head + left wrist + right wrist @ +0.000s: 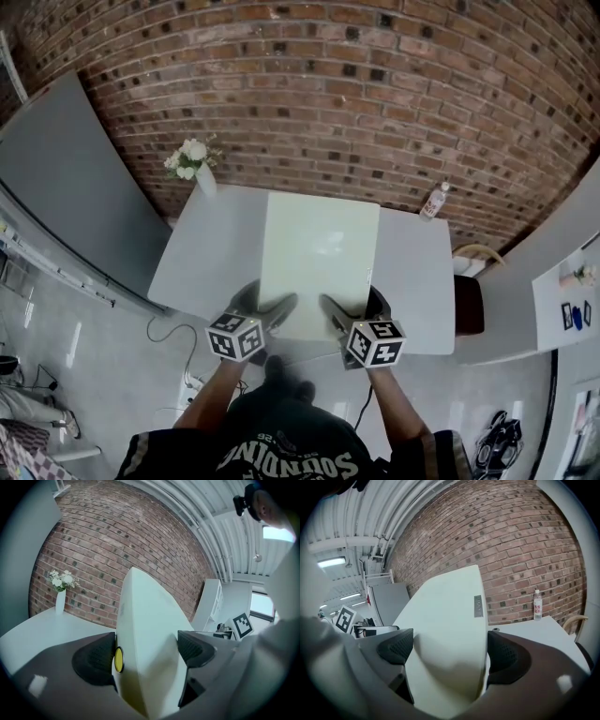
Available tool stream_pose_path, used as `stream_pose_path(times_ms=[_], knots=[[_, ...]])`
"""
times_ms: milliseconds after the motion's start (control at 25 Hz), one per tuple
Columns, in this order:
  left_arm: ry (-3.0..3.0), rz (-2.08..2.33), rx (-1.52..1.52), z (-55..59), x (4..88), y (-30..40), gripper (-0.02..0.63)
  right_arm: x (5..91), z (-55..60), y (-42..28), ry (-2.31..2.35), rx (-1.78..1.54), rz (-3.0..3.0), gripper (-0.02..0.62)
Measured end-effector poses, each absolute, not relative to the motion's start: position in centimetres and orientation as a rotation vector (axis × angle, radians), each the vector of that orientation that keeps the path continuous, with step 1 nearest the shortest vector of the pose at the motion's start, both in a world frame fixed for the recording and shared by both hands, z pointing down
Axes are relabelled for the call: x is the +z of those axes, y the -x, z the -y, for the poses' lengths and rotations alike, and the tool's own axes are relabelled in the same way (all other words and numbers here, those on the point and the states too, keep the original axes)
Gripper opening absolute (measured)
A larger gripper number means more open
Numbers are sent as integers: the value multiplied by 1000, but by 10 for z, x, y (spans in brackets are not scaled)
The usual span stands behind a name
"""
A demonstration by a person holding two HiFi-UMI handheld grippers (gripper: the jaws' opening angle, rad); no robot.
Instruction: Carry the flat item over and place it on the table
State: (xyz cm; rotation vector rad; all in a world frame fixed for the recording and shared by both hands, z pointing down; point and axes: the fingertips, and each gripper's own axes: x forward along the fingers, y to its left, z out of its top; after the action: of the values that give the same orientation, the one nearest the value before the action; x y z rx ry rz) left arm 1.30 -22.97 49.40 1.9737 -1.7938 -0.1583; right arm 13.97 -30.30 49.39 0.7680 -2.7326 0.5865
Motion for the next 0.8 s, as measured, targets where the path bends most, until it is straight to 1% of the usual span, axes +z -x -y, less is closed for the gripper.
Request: stream_pose_path(times_ms=[480,800], knots=[[-1984,1800,-185,262,490,14,425,488,336,-113,-775,553,2741,489],[-1999,1750,-191,299,496,51,423,491,368,-79,-821,561,2715,488]])
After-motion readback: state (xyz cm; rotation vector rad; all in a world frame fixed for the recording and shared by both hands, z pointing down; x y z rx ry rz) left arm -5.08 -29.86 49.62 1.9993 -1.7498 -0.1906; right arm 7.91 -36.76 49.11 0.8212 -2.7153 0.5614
